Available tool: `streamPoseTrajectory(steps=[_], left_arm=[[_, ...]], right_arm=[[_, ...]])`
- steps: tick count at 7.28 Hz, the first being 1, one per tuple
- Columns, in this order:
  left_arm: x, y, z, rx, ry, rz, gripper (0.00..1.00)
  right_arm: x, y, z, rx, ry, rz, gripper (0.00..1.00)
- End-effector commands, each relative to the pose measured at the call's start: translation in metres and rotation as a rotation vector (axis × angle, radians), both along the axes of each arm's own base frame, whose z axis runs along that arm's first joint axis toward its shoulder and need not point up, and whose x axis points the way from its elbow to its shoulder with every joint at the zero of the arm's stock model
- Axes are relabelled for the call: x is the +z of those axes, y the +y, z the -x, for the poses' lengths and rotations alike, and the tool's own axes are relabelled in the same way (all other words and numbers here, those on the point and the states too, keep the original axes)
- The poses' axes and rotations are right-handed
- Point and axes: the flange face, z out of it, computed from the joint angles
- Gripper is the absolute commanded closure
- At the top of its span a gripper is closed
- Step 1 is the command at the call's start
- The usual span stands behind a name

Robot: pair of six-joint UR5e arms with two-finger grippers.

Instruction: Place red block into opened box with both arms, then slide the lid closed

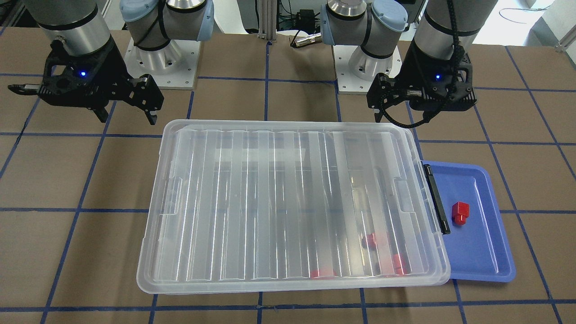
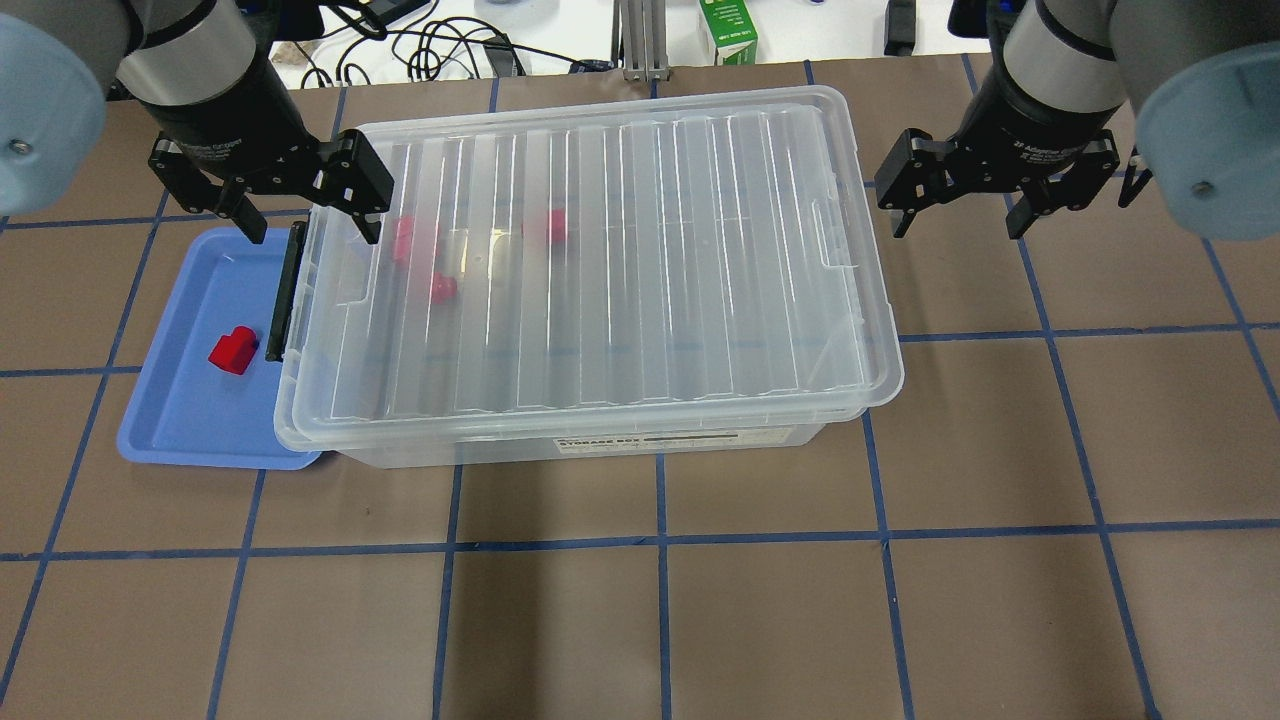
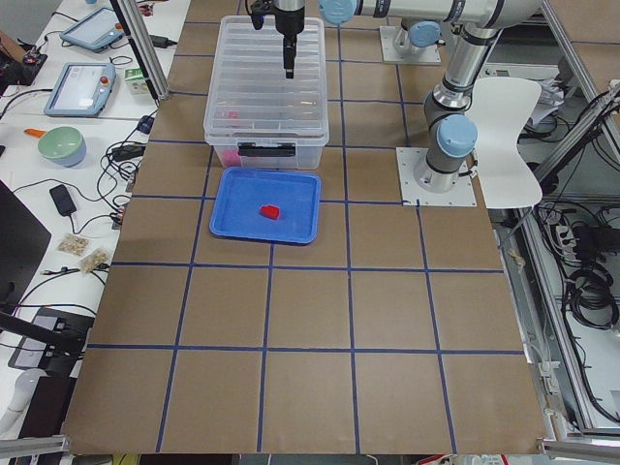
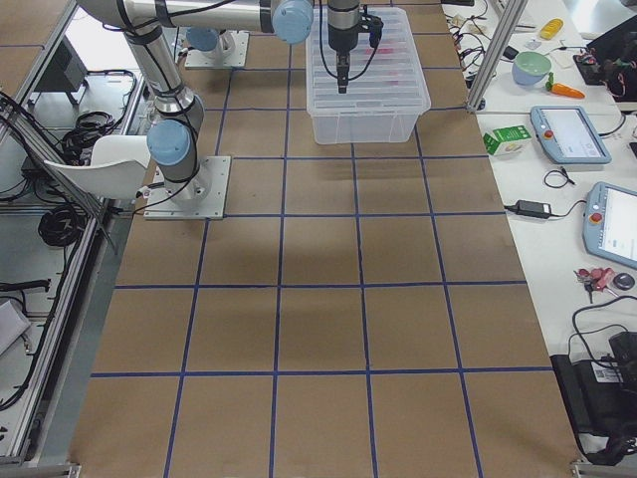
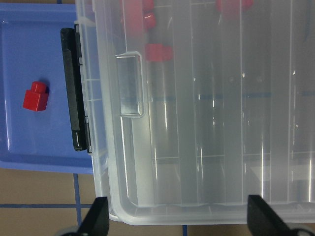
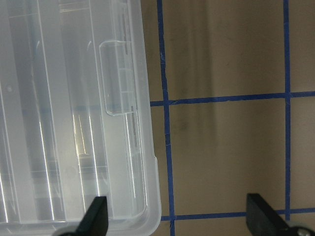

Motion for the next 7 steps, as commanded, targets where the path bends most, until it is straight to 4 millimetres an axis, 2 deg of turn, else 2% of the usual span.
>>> streamPoseTrajectory(steps=[1, 7], left_arm=[[-0.0003, 0.0003, -0.0004, 0.001, 0.001, 0.000, 0.00], [-0.0019, -0.0001, -0.0010, -0.003, 0.003, 0.001, 0.00]], right_arm=[[-0.0021, 0.0004, -0.0003, 0.001, 0.000, -0.004, 0.00], [-0.0104, -0.0052, 0.0068, -0.012, 0.010, -0.005, 0.00]])
